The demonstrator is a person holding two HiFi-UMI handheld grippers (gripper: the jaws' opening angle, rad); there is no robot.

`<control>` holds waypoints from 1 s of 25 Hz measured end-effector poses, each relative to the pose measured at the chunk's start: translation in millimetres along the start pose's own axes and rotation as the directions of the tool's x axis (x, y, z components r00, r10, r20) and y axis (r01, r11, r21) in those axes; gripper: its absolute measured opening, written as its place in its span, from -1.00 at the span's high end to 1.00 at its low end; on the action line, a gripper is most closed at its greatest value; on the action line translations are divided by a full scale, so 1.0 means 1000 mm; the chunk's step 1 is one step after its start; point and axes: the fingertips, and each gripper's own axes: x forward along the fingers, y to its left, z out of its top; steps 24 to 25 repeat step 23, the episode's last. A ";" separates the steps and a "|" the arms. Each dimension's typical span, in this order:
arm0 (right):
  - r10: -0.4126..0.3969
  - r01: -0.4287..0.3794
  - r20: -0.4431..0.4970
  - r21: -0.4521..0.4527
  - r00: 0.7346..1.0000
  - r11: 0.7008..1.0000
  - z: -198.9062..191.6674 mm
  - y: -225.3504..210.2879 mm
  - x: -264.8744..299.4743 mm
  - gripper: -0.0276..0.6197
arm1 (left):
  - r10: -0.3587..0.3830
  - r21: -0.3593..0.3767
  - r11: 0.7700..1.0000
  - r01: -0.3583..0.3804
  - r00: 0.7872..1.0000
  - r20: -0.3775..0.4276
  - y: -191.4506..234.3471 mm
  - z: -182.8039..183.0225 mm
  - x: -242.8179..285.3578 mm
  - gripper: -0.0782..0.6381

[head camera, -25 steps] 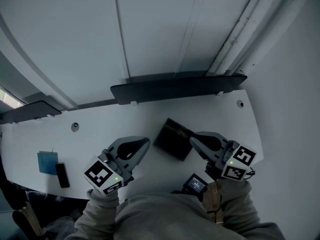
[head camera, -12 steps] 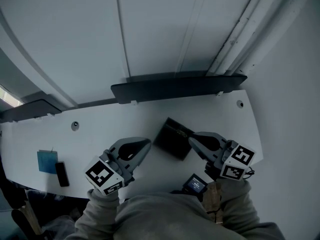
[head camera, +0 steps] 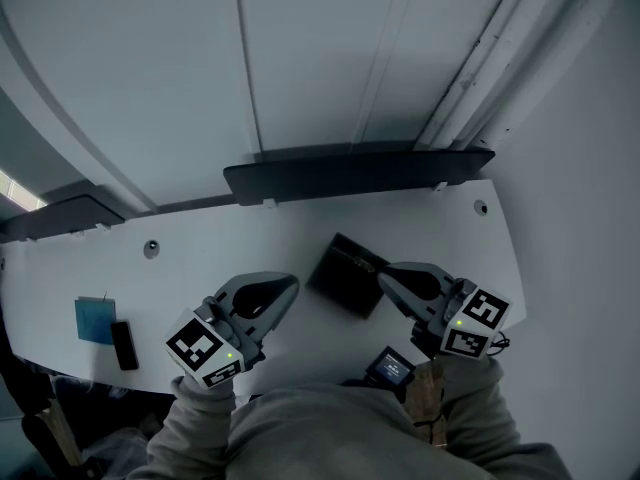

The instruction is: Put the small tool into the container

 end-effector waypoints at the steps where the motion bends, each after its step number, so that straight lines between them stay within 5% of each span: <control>1: 0.001 -0.001 0.000 0.000 1.000 1.000 0.000 0.000 0.000 0.85 | -0.002 0.004 1.000 0.002 1.000 -0.014 -0.001 -0.004 0.001 0.78; 16: -0.010 0.010 -0.001 0.008 1.000 1.000 -0.006 -0.007 -0.006 0.85 | 0.003 -0.017 1.000 -0.004 1.000 -0.023 -0.005 -0.013 0.001 0.78; 25: -0.132 0.131 -0.018 -0.049 0.991 0.990 -0.002 -0.041 -0.037 0.85 | -0.018 -0.012 1.000 0.018 1.000 -0.012 -0.010 -0.014 0.009 0.78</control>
